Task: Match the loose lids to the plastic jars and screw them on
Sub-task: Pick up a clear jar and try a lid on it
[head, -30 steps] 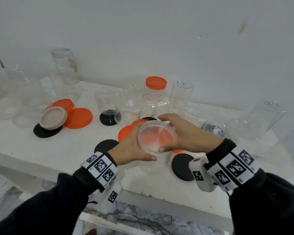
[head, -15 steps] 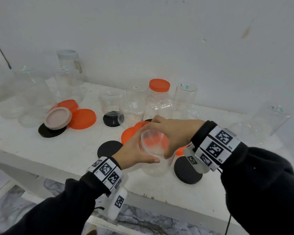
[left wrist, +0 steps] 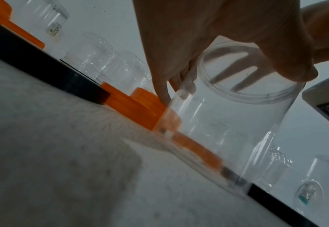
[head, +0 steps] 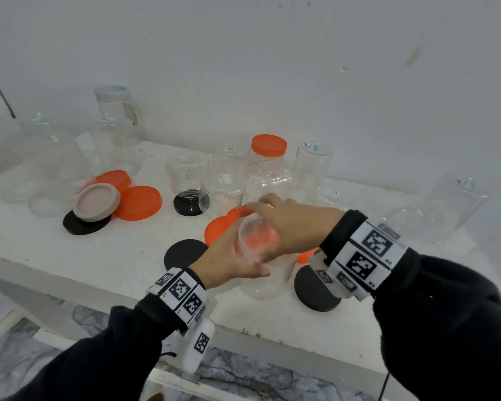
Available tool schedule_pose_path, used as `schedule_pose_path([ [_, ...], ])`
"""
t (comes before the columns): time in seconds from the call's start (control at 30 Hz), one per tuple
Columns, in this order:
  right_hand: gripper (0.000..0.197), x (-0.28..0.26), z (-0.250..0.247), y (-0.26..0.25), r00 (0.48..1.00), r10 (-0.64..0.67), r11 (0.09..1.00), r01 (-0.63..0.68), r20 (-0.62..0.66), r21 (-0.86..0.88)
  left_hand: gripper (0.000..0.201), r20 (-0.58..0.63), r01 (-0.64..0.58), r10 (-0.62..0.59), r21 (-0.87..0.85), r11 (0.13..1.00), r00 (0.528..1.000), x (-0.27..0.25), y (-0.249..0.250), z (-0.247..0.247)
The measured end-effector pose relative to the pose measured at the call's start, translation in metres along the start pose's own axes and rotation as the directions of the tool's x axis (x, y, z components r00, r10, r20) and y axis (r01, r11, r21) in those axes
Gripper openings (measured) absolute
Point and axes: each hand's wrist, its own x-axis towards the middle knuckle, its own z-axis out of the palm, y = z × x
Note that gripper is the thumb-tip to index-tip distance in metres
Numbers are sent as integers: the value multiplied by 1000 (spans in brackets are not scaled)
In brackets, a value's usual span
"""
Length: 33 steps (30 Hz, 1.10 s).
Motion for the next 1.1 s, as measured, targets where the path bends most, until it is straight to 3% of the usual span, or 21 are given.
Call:
schedule_pose_path([
  [0.07, 87, 0, -4, 1, 993, -98, 995, 97, 68, 11, 101, -6, 6, -6, 29, 1000, 1000, -1, 1, 0],
  [0.13, 78, 2, -2, 1, 992, -106, 994, 106, 61, 2, 98, -1, 13, -12, 42, 999, 1000, -1, 1, 1],
  [0.23, 67, 3, 9, -9, 994, 23, 998, -29, -106, -60, 94, 6, 14, -14, 9, 1000, 1000, -2, -1, 2],
  [0.33, 76, 6, 17, -19, 970, 125, 964, -169, -210, -207, 92, 12, 17, -17, 7, 1000, 1000, -2, -3, 1],
  [0.47, 76, -2, -2, -5, 999, 12, 1000, -12, 52, 0, 100, 19, -5, 5, 21, 1000, 1000, 0, -3, 0],
  [0.53, 78, -4, -7, 1, 993, -60, 998, 58, 102, 19, 105, 33, -8, 7, 43, 999, 999, 0, -3, -1],
  [0.73, 73, 0, 3, 1, 996, -45, 998, 42, -82, -45, 106, 38, -26, 23, 58, 998, 999, 1, -4, 0],
  [0.83, 77, 0, 4, 3, 993, -73, 993, 63, -95, -101, 107, 23, -13, 12, 60, 998, 1000, 1, -5, -1],
  [0.97, 74, -3, 6, 10, 989, -130, 991, 127, -64, -45, 107, 44, -21, 18, 53, 998, 999, 1, -3, -2],
  [1.1, 69, -6, 15, 9, 979, -123, 989, 109, -163, -96, 102, 21, -20, 20, 25, 999, 1000, 0, -3, 0],
])
